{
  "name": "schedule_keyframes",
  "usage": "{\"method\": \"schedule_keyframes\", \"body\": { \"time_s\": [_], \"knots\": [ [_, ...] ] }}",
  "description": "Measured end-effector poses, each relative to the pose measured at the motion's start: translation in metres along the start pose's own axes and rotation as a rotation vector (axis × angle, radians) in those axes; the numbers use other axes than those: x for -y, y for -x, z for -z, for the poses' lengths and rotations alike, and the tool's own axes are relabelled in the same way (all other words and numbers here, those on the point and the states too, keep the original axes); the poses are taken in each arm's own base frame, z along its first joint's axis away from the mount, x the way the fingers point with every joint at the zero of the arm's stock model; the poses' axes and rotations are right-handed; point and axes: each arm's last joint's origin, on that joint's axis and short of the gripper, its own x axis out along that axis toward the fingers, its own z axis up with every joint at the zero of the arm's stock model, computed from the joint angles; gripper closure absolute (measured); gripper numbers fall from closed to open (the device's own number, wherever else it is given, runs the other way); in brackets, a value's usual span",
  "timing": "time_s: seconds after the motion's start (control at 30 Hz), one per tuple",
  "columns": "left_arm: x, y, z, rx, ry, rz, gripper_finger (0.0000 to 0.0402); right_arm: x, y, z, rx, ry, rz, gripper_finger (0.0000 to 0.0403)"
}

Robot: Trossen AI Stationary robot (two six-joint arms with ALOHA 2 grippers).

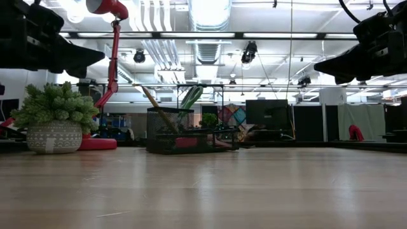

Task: Pick and place office supplies into organizer
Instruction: Return to Home Position

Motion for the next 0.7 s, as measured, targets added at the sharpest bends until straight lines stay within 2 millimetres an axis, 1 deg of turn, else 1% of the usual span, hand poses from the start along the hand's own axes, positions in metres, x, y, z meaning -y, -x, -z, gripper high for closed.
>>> {"method": "schedule_keyframes", "body": {
  "time_s": [0.2,0.4,0.7],
  "knots": [
    [-0.0004,0.0037,0.0002,0.009,-0.004,-0.002,0.0402,0.0000,0.0000,0.0000,0.000,0.014,0.000,0.0394],
    [-0.0002,0.0030,0.0011,-0.001,0.002,-0.001,0.0402,0.0000,-0.0001,0.0001,-0.001,0.030,-0.001,0.0394],
    [0.0001,0.0010,0.0034,-0.030,-0.004,-0.002,0.0402,0.0000,-0.0001,0.0001,-0.001,0.158,0.000,0.0394]
  ]
}}
